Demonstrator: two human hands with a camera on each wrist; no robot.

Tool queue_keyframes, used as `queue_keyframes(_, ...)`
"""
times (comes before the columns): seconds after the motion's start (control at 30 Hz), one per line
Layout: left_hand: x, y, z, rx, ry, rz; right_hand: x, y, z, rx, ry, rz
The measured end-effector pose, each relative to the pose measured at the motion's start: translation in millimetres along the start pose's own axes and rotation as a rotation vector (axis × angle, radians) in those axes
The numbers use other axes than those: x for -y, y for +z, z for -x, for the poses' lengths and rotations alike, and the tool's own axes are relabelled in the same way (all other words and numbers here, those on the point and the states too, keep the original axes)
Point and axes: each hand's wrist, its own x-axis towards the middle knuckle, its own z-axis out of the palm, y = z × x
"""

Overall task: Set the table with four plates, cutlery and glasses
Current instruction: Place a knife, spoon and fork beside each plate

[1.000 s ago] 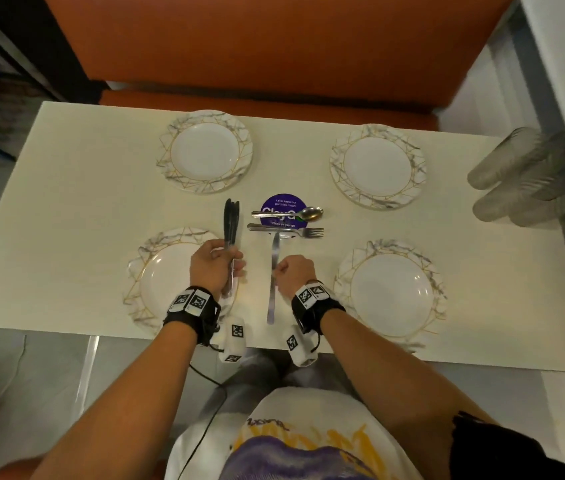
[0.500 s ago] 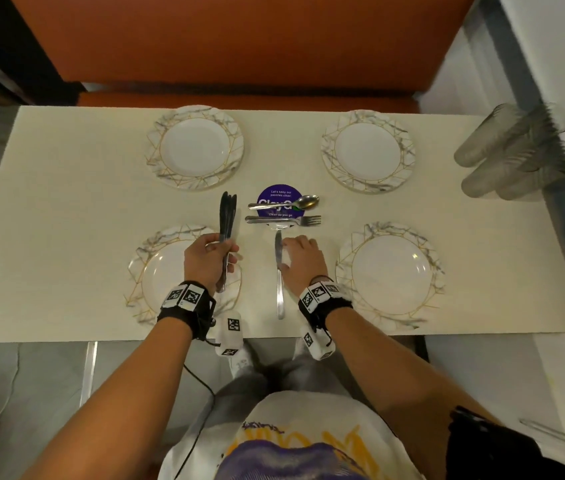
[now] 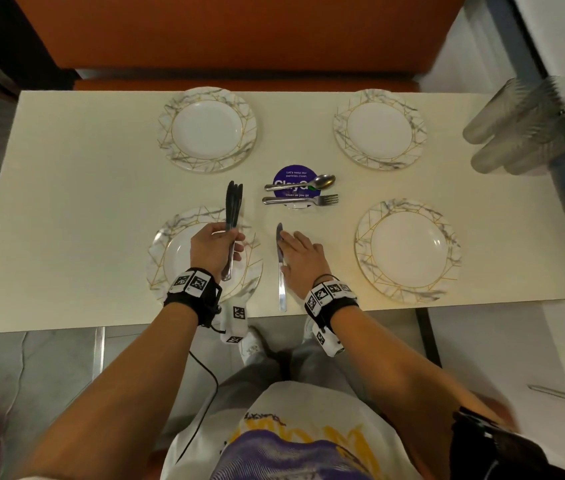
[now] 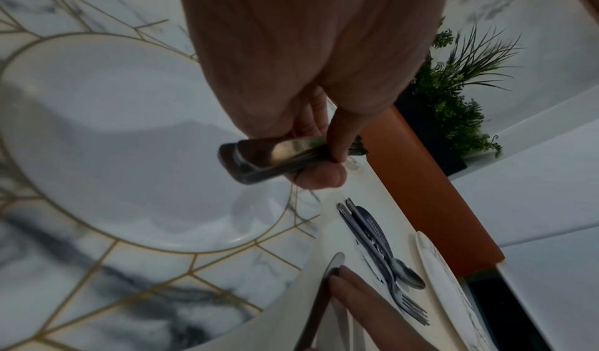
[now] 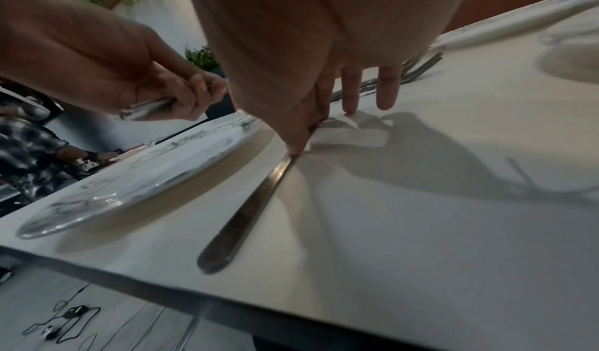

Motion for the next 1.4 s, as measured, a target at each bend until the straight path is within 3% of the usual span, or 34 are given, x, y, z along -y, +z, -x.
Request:
queue_keyframes(0.53,6.1,-6.8,10.8,0.027,-0.012,0.056,16.3,-2.4,-1.5,-0.017,-0.027,-0.006)
queue_keyframes(0.67,3.6,-1.7,13.0,0.039,-0.027,0.096,16.5,-14.9,5.4,-0.157,0.02,-0.152)
queue_keyframes(0.83,-2.0,15.1,14.1,0.077,-0.022,0.058,18.7,-40.8,4.8,-0.333,0.107,-0.581)
queue_keyframes(0.97,-7.3,45.2,21.4,0.149,-0.012,0.06,12.1,-66.2,3.1,-0.366,0.261,-0.816)
queue_keyframes(1.2,-21.3,111.2,41.7,0.307,0.014,0.071,-36.4,-86.4,13.3,-0.453,0.333,-0.816)
queue_keyframes(1.4,-30.0,193.3,58.1,0.388,0.033,0.027,-118.9,-113.8,32.6,-0.453,0.414,-0.816)
